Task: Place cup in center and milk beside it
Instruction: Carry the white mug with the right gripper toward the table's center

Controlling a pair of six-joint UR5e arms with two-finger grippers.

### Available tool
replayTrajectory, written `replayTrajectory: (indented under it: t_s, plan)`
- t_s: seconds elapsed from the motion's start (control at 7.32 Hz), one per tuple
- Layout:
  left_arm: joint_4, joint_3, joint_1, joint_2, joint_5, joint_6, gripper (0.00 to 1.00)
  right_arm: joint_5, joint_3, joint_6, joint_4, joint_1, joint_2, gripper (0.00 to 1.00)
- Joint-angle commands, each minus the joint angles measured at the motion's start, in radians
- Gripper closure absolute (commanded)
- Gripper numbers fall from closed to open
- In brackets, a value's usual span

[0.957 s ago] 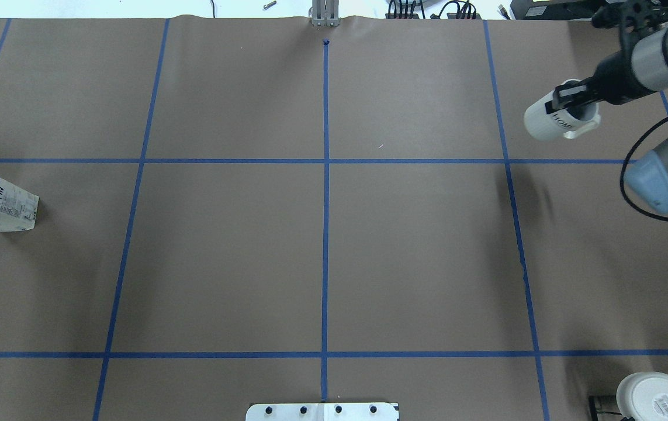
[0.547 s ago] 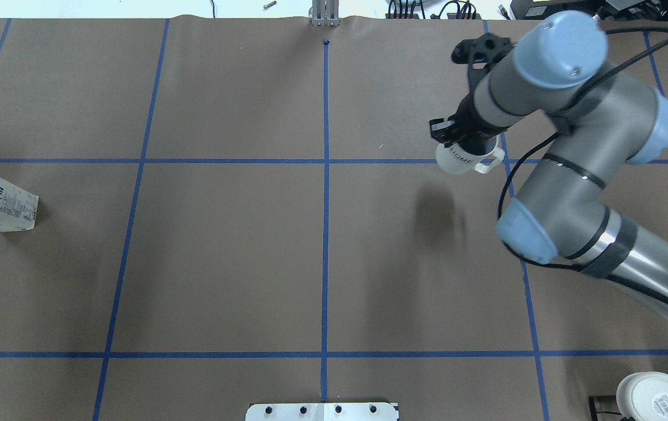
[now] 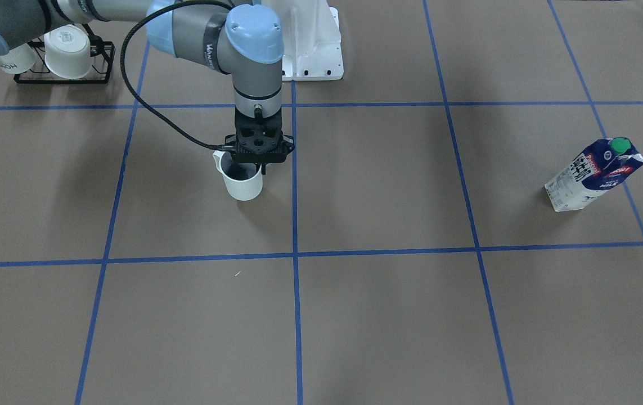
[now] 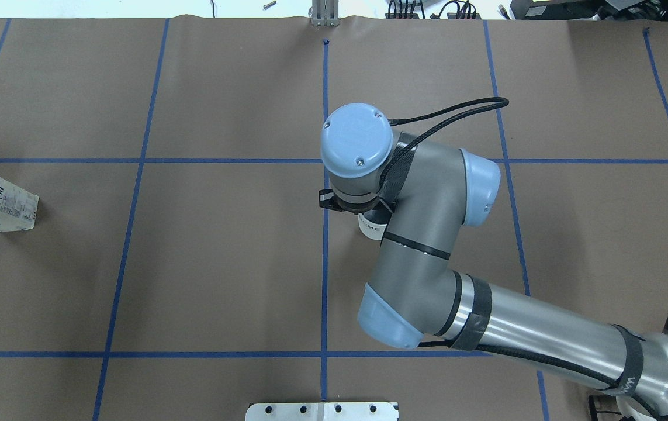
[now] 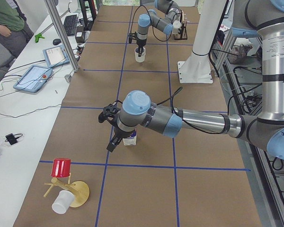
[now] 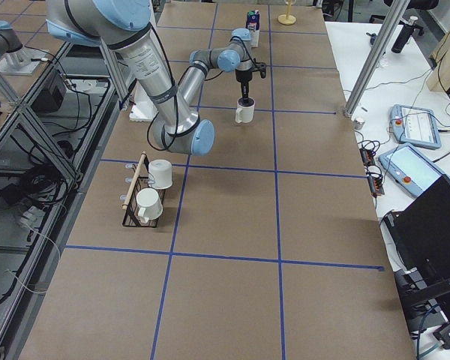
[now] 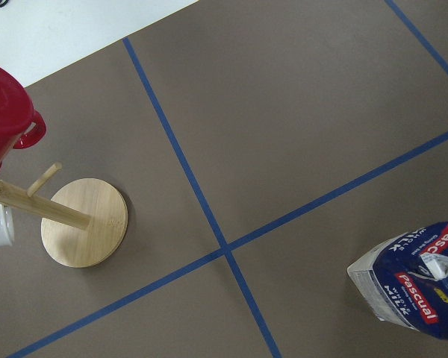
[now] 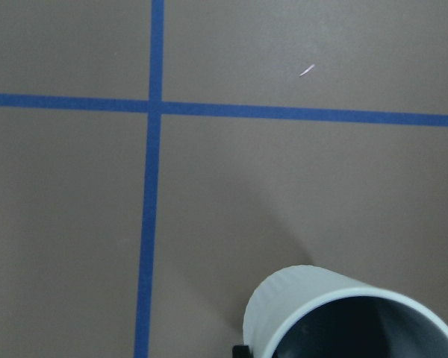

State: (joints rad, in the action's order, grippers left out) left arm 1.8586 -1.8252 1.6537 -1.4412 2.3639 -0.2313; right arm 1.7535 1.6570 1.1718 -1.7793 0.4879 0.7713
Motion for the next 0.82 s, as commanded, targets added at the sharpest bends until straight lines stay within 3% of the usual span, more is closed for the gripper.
replayTrajectory:
  t_s: [0.0,0.27,0.68]
  plan:
    - [0.005,0.003,0.001,0.007,0.0,0.0,0.01,-0.025,-0.022,0.017,-0.003,-0.049,-0.026,1.0]
    - [0.011,0.003,0.001,0.019,0.0,0.0,0.01,-0.025,-0.078,0.028,0.011,-0.06,-0.094,1.0]
    - [0.011,0.003,0.001,0.021,0.0,0.0,0.01,-0.04,-0.097,0.028,0.057,-0.064,-0.079,1.0]
